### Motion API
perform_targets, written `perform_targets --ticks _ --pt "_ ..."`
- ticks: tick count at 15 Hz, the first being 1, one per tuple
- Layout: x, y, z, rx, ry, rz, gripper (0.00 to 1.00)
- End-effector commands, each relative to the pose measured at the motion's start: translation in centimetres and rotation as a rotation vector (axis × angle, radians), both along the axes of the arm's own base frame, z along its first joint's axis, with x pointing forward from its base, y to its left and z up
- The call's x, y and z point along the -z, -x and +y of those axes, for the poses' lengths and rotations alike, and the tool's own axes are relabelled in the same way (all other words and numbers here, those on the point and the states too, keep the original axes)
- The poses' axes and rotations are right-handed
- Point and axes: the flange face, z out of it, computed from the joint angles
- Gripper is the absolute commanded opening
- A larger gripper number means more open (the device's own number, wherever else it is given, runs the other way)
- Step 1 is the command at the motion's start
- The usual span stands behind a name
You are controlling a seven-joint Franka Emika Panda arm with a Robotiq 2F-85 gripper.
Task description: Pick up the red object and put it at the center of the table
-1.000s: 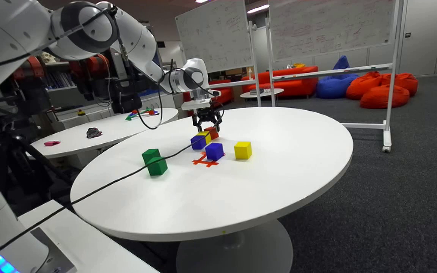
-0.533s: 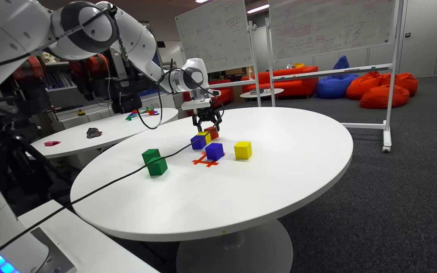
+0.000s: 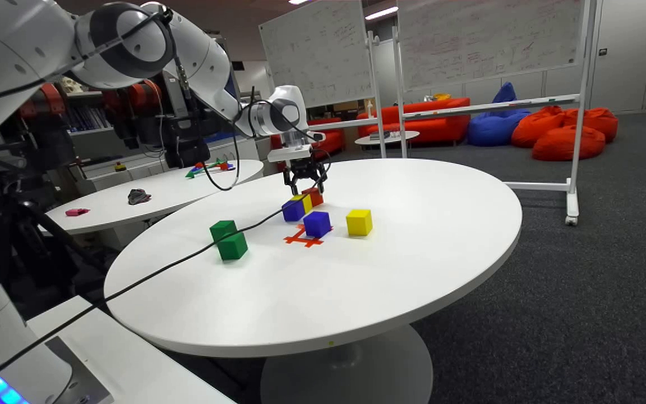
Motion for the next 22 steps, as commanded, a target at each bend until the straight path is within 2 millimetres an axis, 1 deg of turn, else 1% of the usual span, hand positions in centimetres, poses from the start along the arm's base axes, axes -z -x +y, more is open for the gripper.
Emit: perform_targets --ticks 1,6,7,13,17,20,21,22 --pt "-0.7 -0.5 -0.1 -0.026 0.004 -0.017 1.00" --pt "-0.8 -0.4 -0.1 -0.026 0.016 -0.017 1.00" --pt "-0.2 -0.2 0.0 0.000 0.001 -0.004 1.00" --pt "-0.2 -0.2 0.0 0.007 0.006 -0.001 1.00" --pt "0.3 -0.3 -1.2 0.072 0.022 -0.001 1.00" --pt "0.4 -0.3 -2.2 0.090 0.022 -0.002 1.00" --pt "0.4 -0.2 -2.2 0.074 0.017 -0.002 1.00" --pt "0.4 -0.1 -1.8 0.071 0.019 0.002 1.00"
